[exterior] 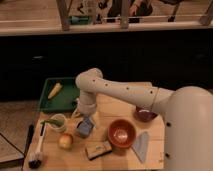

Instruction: Place sponge in metal cup

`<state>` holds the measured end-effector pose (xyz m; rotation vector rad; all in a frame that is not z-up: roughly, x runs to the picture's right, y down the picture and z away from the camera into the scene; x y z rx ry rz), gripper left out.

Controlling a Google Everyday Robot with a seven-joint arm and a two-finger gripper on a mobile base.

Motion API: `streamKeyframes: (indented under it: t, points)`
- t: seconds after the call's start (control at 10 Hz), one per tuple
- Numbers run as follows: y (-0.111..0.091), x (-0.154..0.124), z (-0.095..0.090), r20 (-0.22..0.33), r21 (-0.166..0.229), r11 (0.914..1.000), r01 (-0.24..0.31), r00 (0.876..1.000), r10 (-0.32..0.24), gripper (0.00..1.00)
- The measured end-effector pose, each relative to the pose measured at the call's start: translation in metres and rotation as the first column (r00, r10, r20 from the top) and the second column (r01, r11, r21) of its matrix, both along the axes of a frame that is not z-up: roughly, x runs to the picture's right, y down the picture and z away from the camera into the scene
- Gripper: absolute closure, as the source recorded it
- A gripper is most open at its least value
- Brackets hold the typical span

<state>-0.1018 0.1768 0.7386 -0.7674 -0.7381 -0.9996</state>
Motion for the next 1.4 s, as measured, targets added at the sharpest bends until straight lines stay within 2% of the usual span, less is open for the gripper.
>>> streamKeyframes:
  t: [1.4]
  points:
    - [-0.0031,-0.0011,0.0002,0.022,0.011,0.9999,0.003,1.0,-0.003,0.2]
